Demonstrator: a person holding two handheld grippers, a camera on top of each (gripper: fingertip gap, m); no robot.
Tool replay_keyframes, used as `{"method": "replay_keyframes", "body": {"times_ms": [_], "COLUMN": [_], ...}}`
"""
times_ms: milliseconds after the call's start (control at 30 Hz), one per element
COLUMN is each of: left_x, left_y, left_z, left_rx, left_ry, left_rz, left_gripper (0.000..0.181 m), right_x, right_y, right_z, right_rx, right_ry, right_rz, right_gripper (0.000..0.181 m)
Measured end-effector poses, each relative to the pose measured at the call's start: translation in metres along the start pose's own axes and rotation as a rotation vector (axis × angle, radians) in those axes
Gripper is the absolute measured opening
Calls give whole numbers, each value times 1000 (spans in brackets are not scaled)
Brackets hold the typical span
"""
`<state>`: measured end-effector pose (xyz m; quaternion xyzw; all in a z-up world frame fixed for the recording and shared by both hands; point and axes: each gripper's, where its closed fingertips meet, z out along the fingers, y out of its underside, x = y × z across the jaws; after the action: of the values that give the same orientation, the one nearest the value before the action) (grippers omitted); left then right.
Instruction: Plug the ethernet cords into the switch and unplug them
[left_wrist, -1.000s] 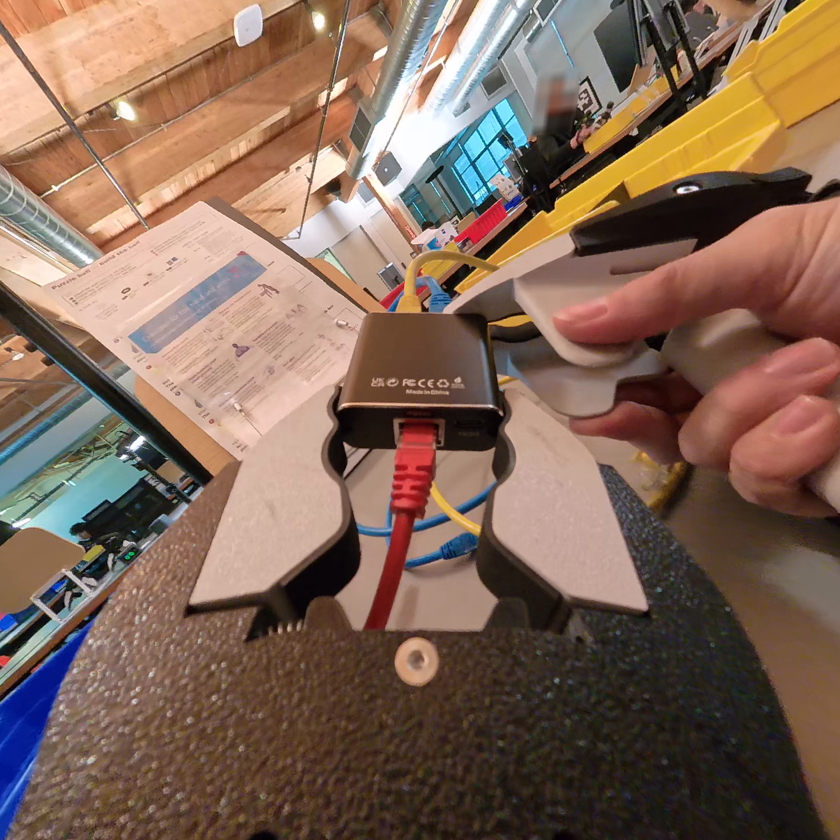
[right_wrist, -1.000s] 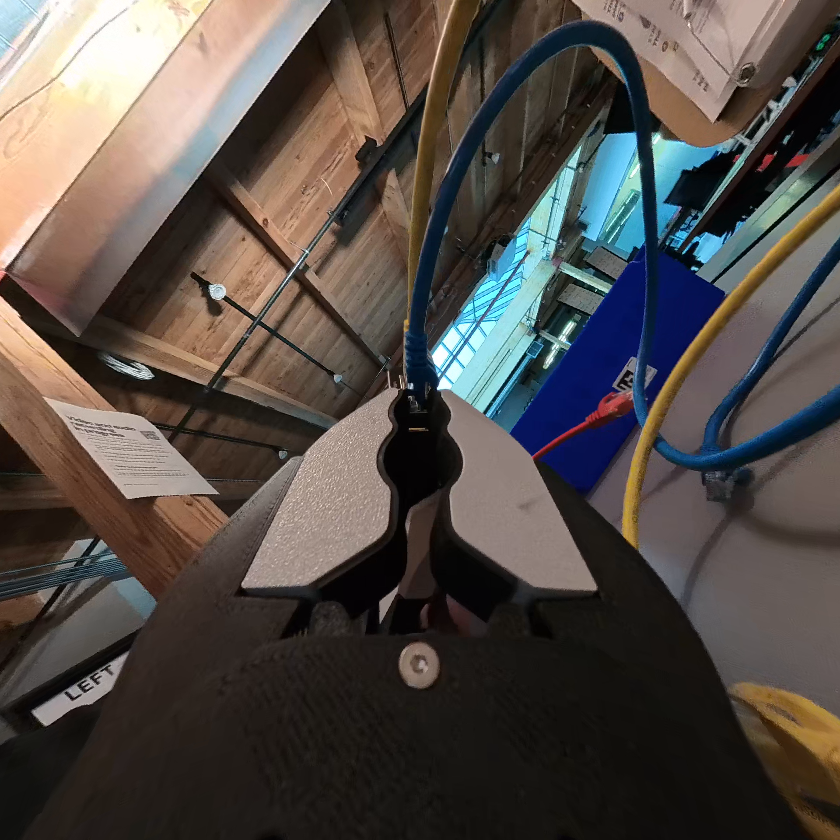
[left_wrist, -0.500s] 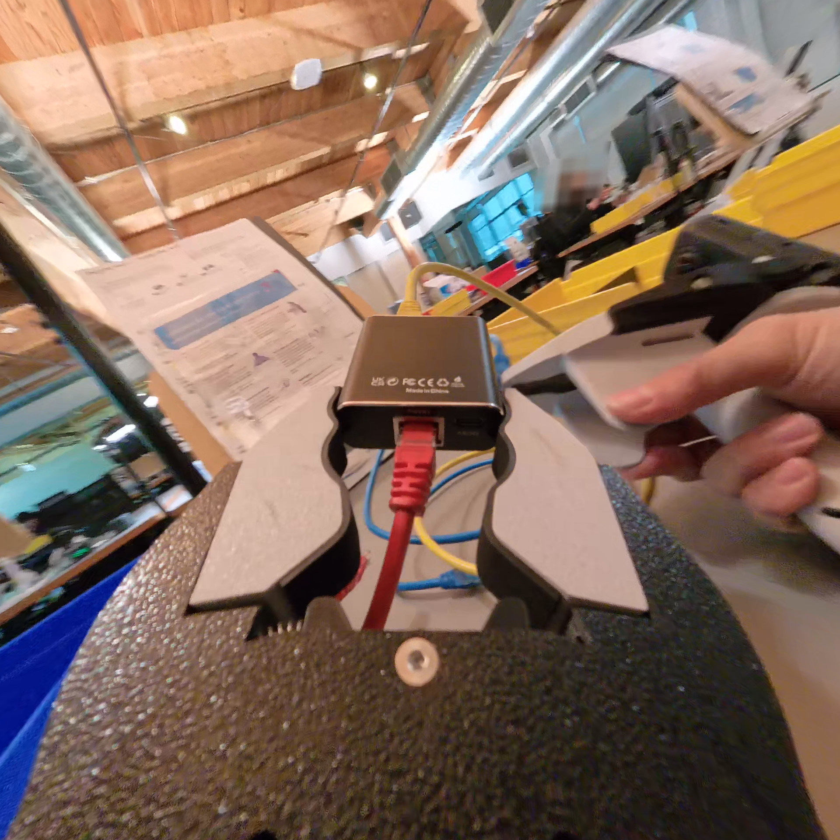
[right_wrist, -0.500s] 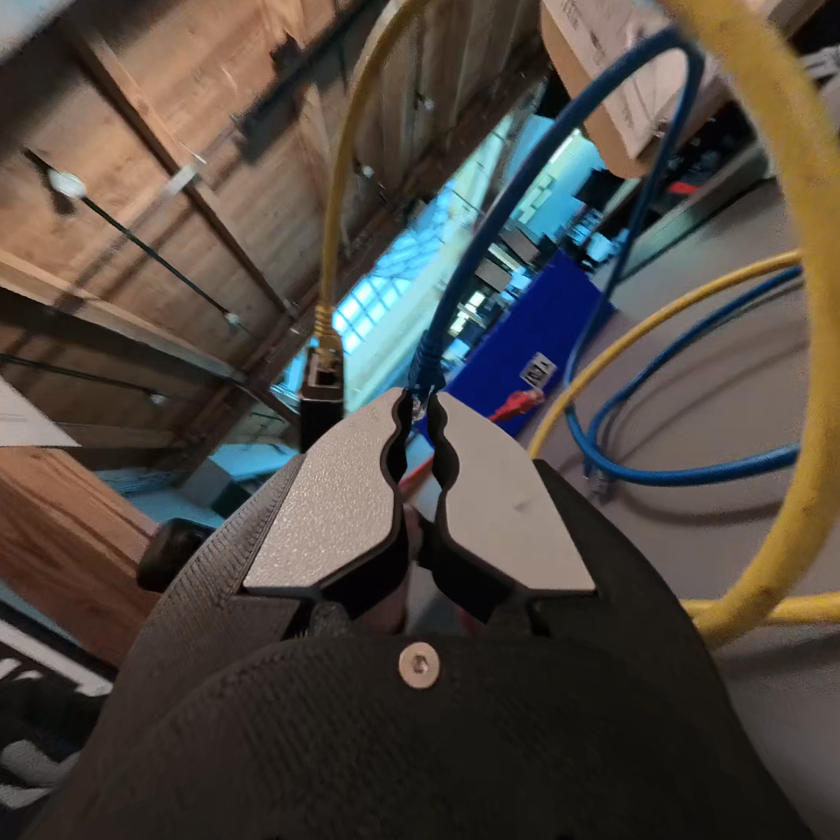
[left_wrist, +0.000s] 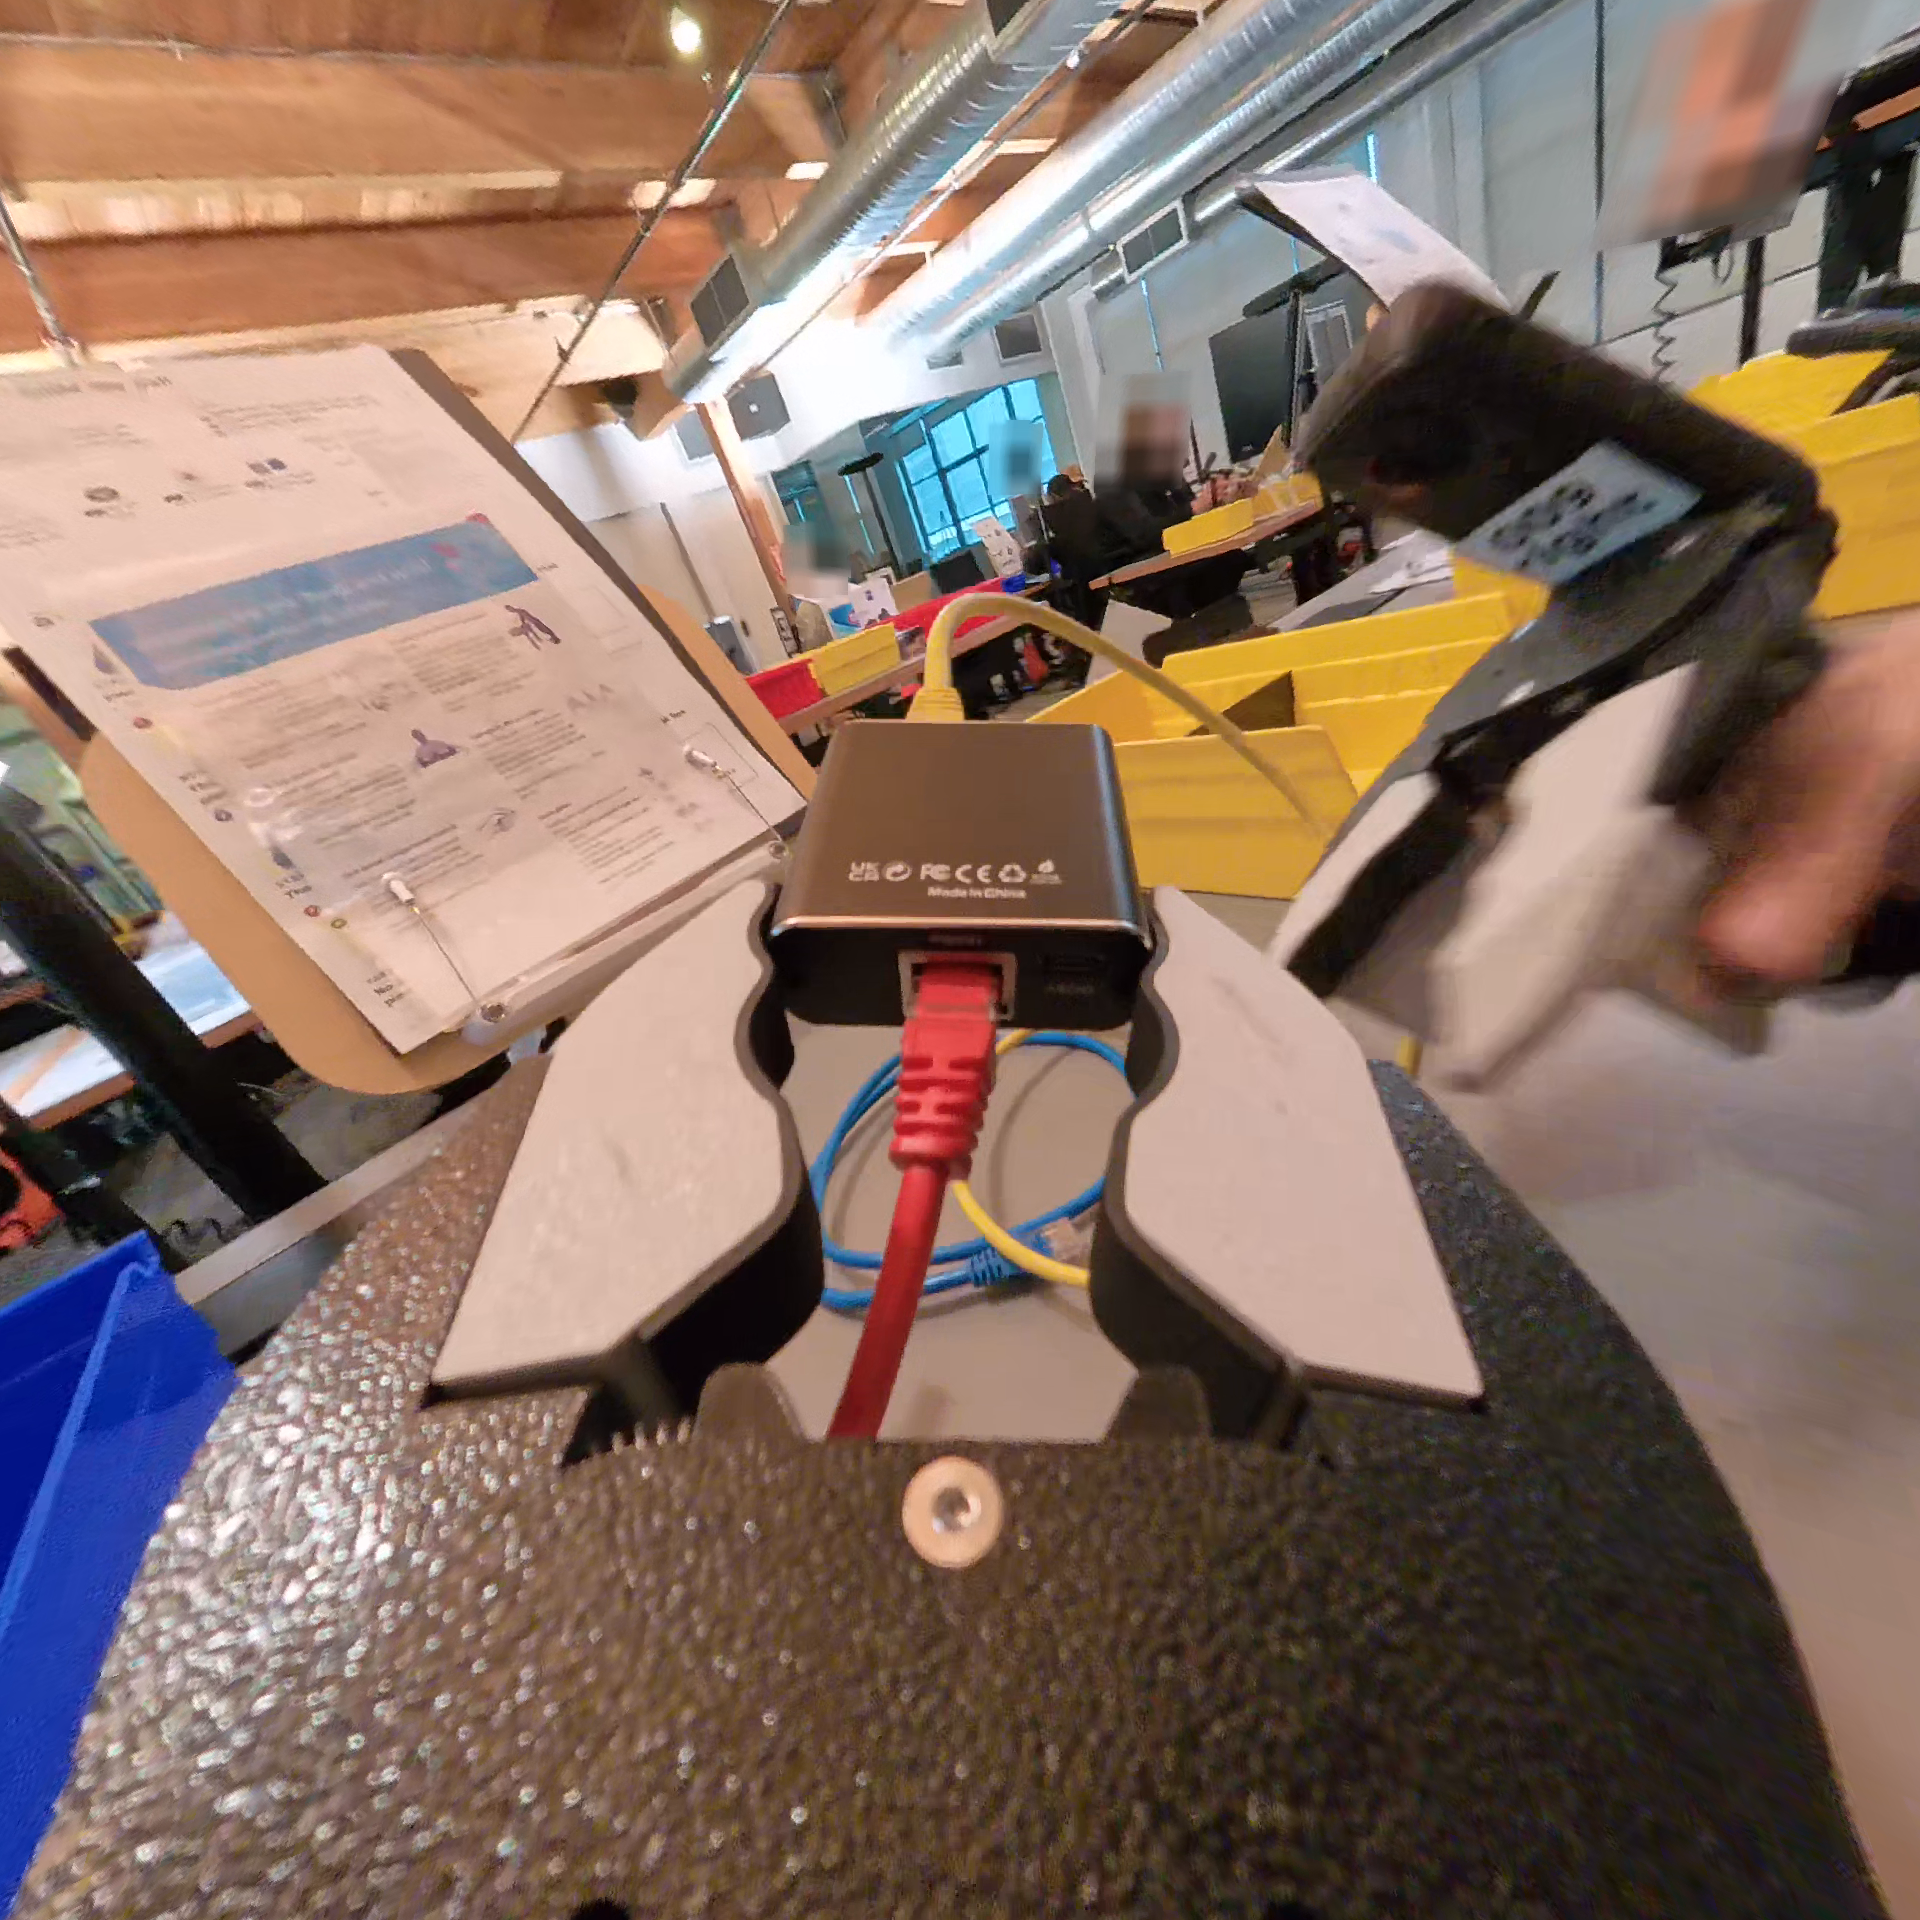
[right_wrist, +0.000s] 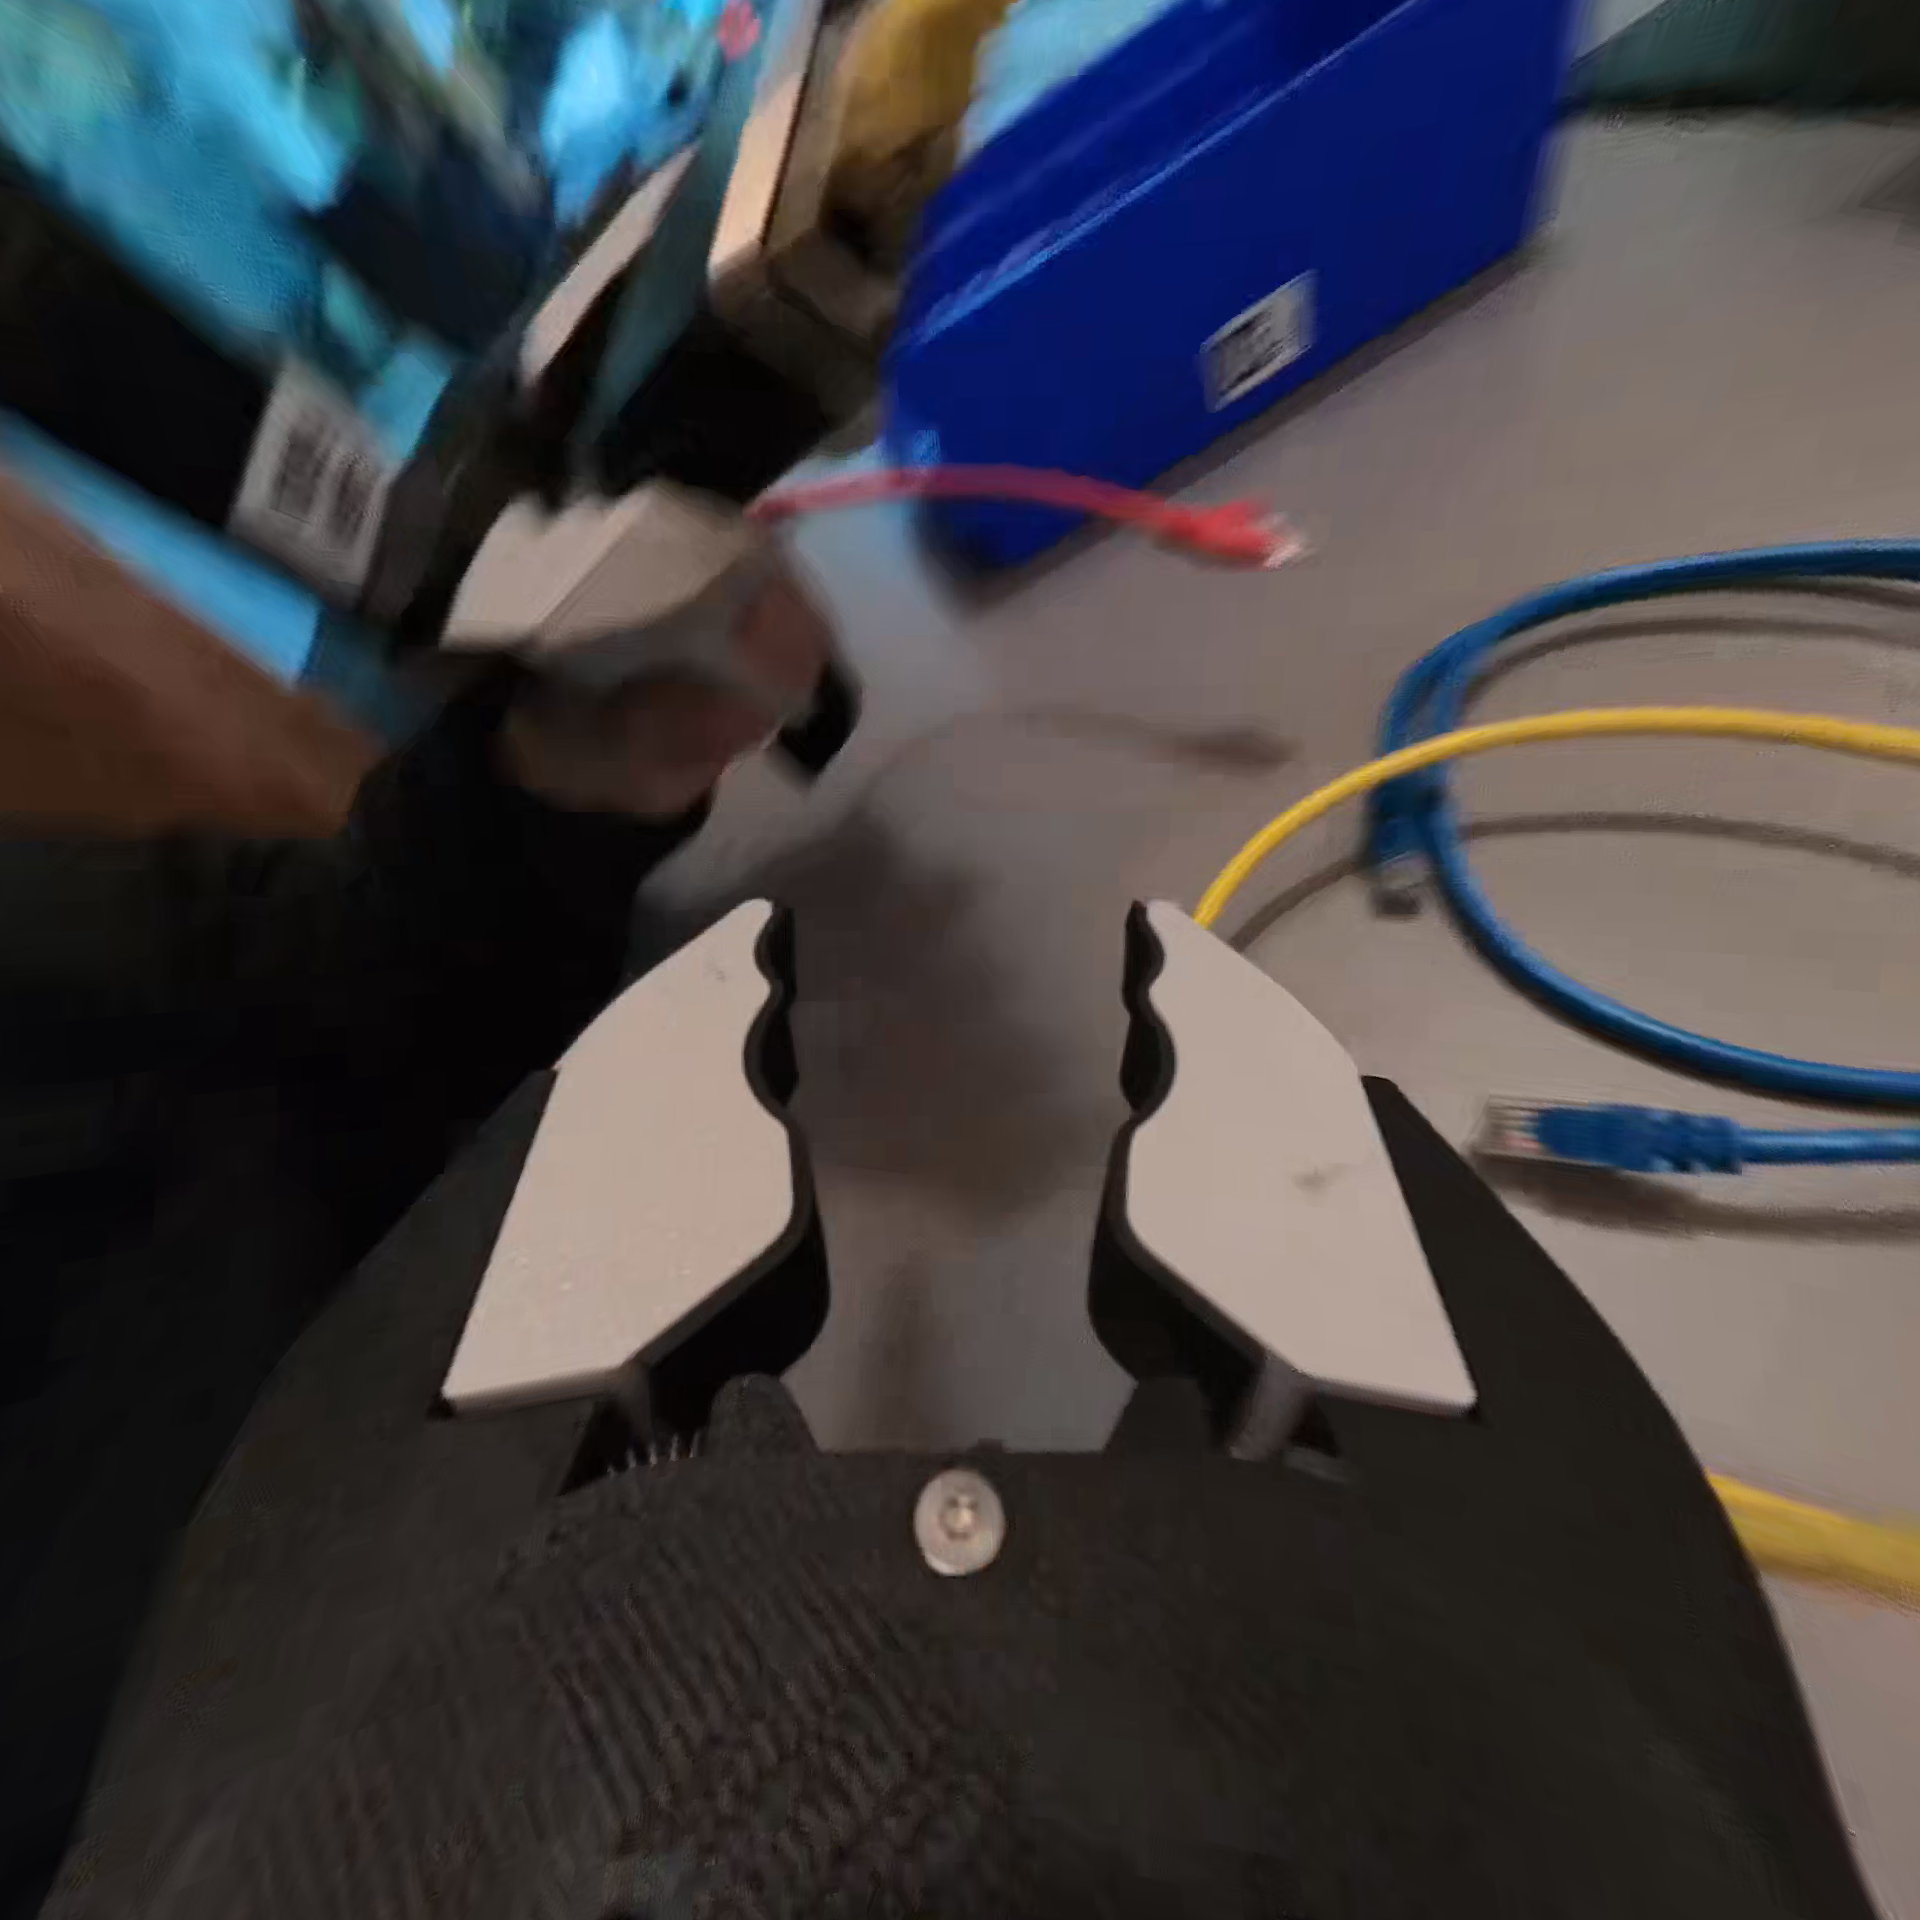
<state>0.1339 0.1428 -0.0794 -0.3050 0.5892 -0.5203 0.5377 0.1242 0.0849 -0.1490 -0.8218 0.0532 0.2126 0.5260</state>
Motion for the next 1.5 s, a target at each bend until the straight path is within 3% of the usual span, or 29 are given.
{"method": "replay_keyframes", "body": {"times_ms": [33, 67, 200, 267, 367, 467, 533, 600, 667, 767, 867, 900, 933, 1133, 1233, 1367, 1500], "left_x": [-5, -8, -19, -22, -22, -17, -13, -14, -16, -20, -26, -29, -31, -42, -45, -50, -55], "left_y": [-2, -4, -8, -9, -10, -12, -12, -10, -8, -9, -10, -9, -9, -12, -11, -17, -23], "left_z": [-3, -7, -24, -34, -45, -52, -56, -57, -57, -61, -66, -68, -70, -80, -84, -88, -92], "left_rx": [1, 5, 0, 11, 19, 23, 6, -11, -21, -8, -1, -2, -2, 25, 16, 43, 76], "left_ry": [16, 50, 204, 268, 365, 453, 496, 496, 488, 483, 471, 465, 458, 435, 421, 409, 398], "left_rz": [-25, -52, -174, -212, -281, -308, -303, -273, -271, -277, -284, -284, -285, -309, -297, -303, -309], "left_gripper": [62, 62, 62, 62, 62, 63, 63, 63, 63, 63, 62, 62, 62, 63, 63, 63, 63], "right_x": [-17, -30, -49, -29, 40, 102, 127, 160, 202, 232, 240, 238, 237, 238, 234, 222, 197], "right_y": [6, 9, -20, -45, -69, -59, -42, -22, 1, 21, 14, 13, 12, 10, -7, -59, -140], "right_z": [-10, -23, -91, -128, -164, -128, -85, -55, -44, -26, -15, -13, -10, -6, -6, -19, -59], "right_rx": [-84, -137, -19, 138, 325, 196, -16, -231, -460, -632, -628, -642, -655, -648, -579, -471, -260], "right_ry": [-46, -70, 46, 201, 468, 494, 461, 536, 689, 705, 672, 648, 630, 572, 568, 640, 742], "right_rz": [-62, -144, -361, -338, -189, -3, 66, 31, 47, 76, 91, 69, 38, 28, -14, -146, -252], "right_gripper": [60, 52, 53, 47, 44, 51, 50, 52, 62, 78, 66, 31, 8, 6, 6, 6, 6]}}
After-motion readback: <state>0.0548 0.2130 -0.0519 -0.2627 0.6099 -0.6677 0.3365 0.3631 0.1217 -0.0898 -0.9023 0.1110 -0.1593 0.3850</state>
